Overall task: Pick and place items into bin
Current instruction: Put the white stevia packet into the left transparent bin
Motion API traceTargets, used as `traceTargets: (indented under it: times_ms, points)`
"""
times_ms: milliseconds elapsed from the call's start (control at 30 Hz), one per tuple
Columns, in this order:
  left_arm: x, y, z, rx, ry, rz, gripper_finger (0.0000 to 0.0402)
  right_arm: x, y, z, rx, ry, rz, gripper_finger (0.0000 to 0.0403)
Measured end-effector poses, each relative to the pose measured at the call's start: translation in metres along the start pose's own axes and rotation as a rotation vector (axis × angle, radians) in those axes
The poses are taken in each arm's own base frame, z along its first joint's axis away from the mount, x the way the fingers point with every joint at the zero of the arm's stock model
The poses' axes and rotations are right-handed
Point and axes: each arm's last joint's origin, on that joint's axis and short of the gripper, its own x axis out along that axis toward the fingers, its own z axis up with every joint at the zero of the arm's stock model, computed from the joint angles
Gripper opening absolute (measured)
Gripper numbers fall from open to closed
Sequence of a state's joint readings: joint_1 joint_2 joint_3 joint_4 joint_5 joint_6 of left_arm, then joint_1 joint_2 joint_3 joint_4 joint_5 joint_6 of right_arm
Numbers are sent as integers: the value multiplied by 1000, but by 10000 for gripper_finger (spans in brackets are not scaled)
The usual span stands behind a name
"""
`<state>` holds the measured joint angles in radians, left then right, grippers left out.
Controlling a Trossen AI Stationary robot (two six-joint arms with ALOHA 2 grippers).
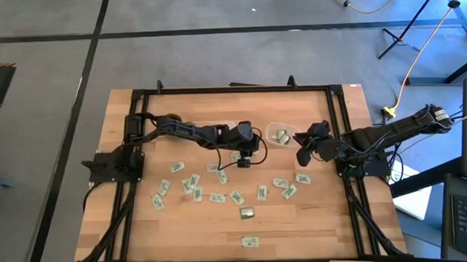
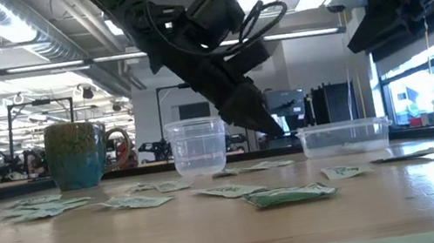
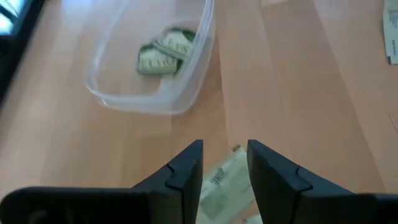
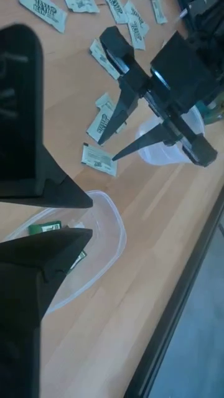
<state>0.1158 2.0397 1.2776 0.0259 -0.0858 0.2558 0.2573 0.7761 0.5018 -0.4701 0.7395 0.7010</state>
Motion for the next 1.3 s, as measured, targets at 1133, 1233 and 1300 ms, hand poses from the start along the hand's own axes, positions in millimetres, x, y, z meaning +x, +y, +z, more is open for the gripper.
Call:
traceTargets:
  times_ms: [1133,1233,1300]
  points:
    - [25,-5,-23,23,68,-76,110,0,-1,17,-35,-30,-15,67]
    - [29,-6,-26,16,72,-78,103,1,-1,16,-28,-18,-1,67]
    - [30,-6,-26,11,71,-78,97,1,-1,15,-26,-13,-1,67]
